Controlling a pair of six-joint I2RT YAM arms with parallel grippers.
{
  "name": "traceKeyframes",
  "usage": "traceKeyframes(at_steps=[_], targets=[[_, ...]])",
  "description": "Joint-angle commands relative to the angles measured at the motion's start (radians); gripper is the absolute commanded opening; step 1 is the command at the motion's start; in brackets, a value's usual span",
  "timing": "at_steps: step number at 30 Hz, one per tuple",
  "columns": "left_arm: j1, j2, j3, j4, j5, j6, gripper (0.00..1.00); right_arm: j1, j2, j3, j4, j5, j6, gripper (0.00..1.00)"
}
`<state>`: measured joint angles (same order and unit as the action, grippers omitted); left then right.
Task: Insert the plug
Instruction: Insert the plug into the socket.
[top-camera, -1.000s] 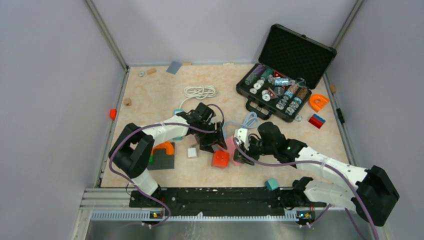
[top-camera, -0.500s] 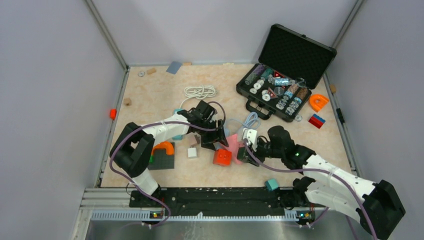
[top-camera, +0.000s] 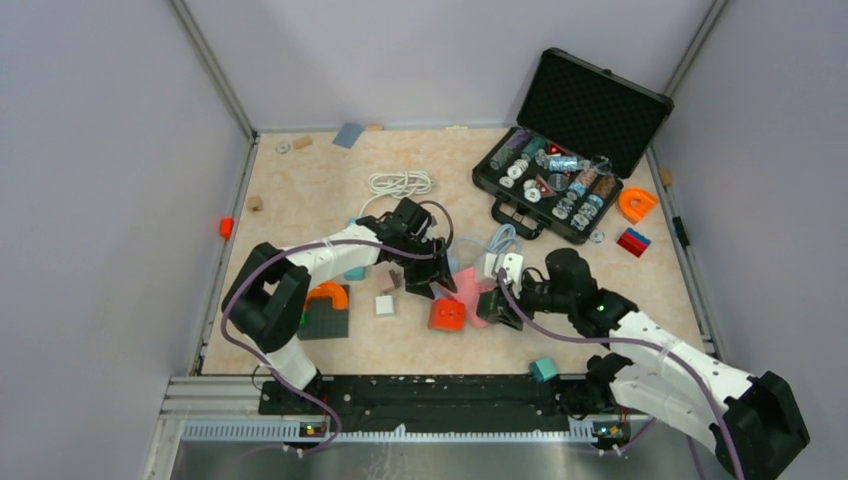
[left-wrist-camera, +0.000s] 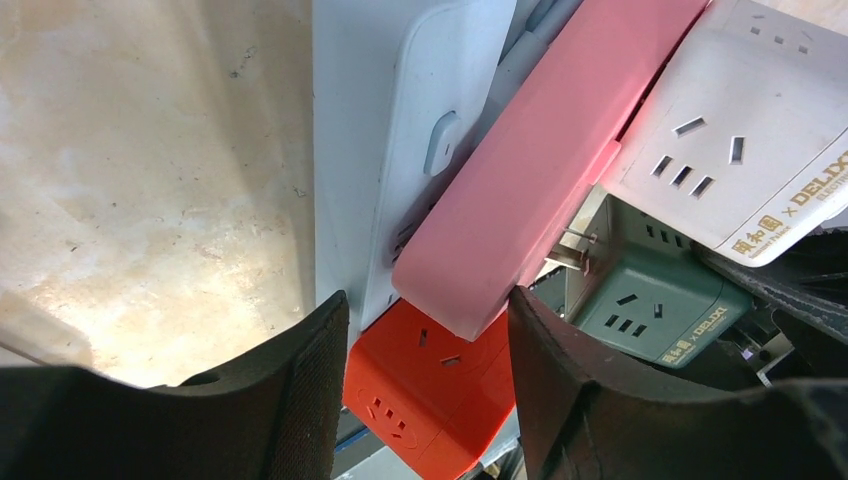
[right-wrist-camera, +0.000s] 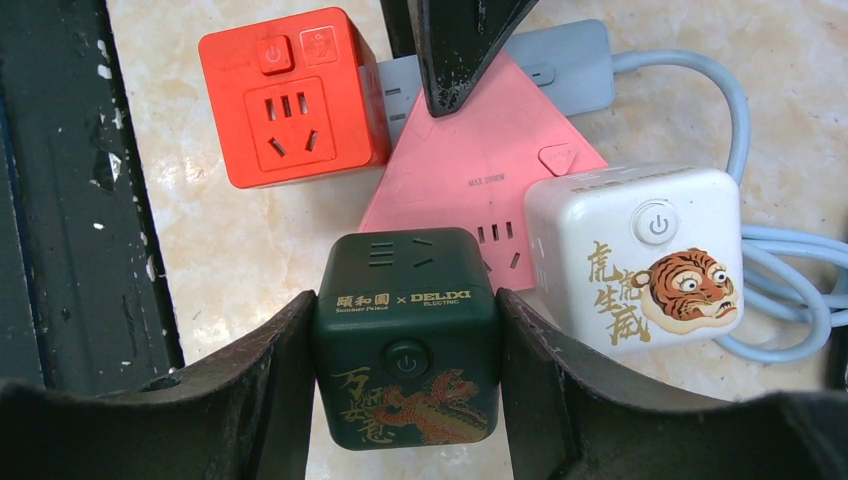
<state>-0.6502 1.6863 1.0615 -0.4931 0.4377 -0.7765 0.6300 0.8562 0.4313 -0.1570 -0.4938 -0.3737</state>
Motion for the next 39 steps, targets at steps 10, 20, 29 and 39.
traceKeyframes(at_steps=[10,20,29,39], targets=[[0.002,0.067,0.011,-0.014,-0.099,0.029,0.5,-0.082,0.174,0.054,-0.079,0.108,-0.07,0.0],[0.003,0.084,0.026,-0.008,-0.076,0.02,0.44,0.064,0.365,0.182,-0.193,0.28,-0.125,0.0],[0.003,0.1,0.033,0.004,-0.071,0.011,0.4,0.181,0.348,0.125,-0.202,0.416,-0.075,0.0],[0.004,0.126,0.057,0.002,-0.065,0.013,0.39,0.279,0.441,0.132,-0.239,0.489,-0.068,0.0]])
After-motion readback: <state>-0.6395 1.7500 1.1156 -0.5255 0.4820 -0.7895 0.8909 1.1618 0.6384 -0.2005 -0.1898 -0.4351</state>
